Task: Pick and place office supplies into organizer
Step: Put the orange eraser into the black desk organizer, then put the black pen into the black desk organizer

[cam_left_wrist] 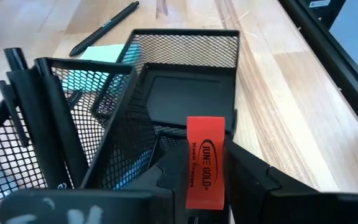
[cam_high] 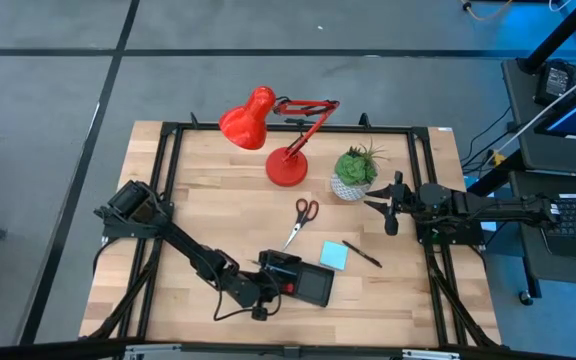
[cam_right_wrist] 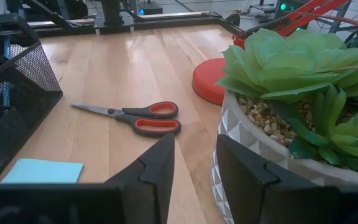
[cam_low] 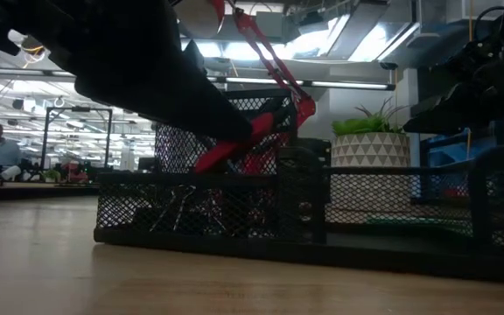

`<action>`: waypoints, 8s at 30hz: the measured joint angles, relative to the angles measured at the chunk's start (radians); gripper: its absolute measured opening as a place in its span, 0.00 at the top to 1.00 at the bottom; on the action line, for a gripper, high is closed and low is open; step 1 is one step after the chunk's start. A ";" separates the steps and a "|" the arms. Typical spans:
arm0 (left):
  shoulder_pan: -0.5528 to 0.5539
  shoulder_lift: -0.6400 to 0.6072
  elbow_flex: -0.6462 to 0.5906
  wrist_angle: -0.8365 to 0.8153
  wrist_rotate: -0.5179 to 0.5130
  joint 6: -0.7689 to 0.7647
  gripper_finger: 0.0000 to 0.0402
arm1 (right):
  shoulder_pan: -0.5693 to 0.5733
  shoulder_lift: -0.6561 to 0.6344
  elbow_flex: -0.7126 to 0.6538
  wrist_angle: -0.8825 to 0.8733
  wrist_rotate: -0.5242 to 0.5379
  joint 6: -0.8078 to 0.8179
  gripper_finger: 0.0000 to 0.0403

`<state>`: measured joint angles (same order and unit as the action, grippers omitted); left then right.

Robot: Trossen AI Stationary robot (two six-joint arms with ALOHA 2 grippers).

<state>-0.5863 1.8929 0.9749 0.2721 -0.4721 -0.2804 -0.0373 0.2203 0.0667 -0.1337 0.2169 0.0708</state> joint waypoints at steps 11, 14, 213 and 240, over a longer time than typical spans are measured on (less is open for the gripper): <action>-0.002 -0.001 0.002 -0.010 -0.007 0.013 0.66 | 0.000 0.000 0.000 0.000 0.000 0.000 0.70; -0.002 -0.007 0.003 -0.016 -0.003 0.029 0.66 | 0.000 0.000 0.000 0.000 0.000 0.000 0.70; 0.573 -0.604 -0.659 0.351 0.365 0.189 0.78 | 1.296 1.775 0.714 -0.723 0.655 2.059 0.87; 0.573 -0.604 -0.659 0.351 0.365 0.189 0.78 | 1.222 1.635 1.055 -1.436 0.594 2.006 0.89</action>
<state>-0.0133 1.2893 0.3161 0.6235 -0.1070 -0.0917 1.1848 1.8551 1.1213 -1.5697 0.8108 2.0764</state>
